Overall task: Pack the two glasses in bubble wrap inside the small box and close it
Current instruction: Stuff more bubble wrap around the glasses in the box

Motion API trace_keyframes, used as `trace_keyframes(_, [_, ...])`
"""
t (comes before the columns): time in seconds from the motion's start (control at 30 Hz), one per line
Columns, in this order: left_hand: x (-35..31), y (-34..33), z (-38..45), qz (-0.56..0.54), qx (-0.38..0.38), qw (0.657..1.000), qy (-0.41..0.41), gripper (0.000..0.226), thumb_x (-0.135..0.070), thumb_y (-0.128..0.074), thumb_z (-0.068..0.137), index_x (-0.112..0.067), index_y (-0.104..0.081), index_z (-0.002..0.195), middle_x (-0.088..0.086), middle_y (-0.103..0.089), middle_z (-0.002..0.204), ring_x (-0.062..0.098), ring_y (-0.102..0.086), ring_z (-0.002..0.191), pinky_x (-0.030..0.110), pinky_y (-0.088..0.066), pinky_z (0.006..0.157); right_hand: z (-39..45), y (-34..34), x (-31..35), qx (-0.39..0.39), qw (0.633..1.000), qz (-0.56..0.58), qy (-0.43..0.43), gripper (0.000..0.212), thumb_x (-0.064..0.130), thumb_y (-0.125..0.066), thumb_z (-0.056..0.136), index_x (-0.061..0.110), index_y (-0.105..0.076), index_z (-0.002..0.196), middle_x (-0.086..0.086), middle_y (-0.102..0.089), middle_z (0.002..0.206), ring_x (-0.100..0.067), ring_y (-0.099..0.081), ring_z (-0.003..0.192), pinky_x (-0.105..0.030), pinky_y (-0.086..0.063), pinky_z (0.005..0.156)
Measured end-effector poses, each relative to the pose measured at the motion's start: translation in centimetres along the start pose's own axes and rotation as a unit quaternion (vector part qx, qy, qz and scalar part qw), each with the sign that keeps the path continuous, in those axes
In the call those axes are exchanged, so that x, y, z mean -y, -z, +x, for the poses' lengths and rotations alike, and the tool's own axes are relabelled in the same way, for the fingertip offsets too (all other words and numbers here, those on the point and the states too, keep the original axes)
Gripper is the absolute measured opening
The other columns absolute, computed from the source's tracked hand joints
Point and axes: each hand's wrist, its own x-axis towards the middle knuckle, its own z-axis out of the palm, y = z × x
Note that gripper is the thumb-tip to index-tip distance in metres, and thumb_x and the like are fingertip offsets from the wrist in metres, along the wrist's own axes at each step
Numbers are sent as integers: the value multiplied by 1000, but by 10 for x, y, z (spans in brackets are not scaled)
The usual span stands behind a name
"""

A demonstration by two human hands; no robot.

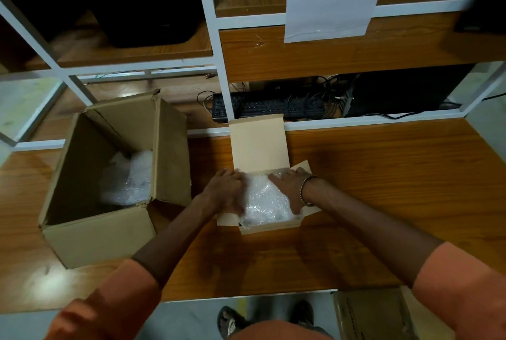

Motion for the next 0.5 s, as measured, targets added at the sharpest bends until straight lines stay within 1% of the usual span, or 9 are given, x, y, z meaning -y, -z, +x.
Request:
trace_keyframes(0.13, [0, -5, 6, 35, 25, 999, -4, 110, -77, -73, 75, -16, -36, 160, 11, -28, 170, 34, -12, 160, 62, 0, 128, -3, 3, 2, 24, 1000, -9, 1, 142, 27, -89, 71, 22, 21, 160, -21, -4, 169, -40, -11, 155, -51, -26, 120])
trace_keyframes(0.27, [-8, -11, 10, 75, -14, 997, 8, 116, -78, -71, 75, -11, -30, 160, 14, -32, 168, 33, -20, 159, 60, 0, 129, 1, 5, -5, 37, 999, 17, 9, 147, 29, -92, 65, 26, 21, 160, -16, -2, 170, -37, -13, 155, -54, -32, 119])
trace_keyframes(0.37, [-13, -15, 7, 73, -37, 996, 26, 116, -78, -71, 76, -10, -28, 160, 16, -34, 166, 35, -22, 157, 58, -3, 129, 2, 2, -3, 23, 1000, 20, 4, 147, 29, -93, 64, 21, 17, 161, -18, -5, 170, -36, -14, 155, -52, -29, 121])
trace_keyframes(0.43, [-17, -21, 4, 65, -56, 996, 39, 113, -76, -71, 77, -9, -31, 158, 17, -35, 165, 38, -22, 156, 58, -5, 129, 0, -2, 3, 6, 1000, 20, 0, 146, 23, -93, 66, 17, 17, 161, -21, -3, 169, -38, -11, 155, -48, -25, 123])
trace_keyframes(0.5, [-22, -29, 0, 53, -76, 994, 55, 109, -72, -72, 77, -8, -35, 156, 19, -35, 163, 40, -21, 155, 58, -6, 129, 0, -9, 10, -13, 1000, 10, -1, 145, 17, -90, 67, 14, 21, 160, -25, -1, 168, -42, -8, 154, -48, -25, 123])
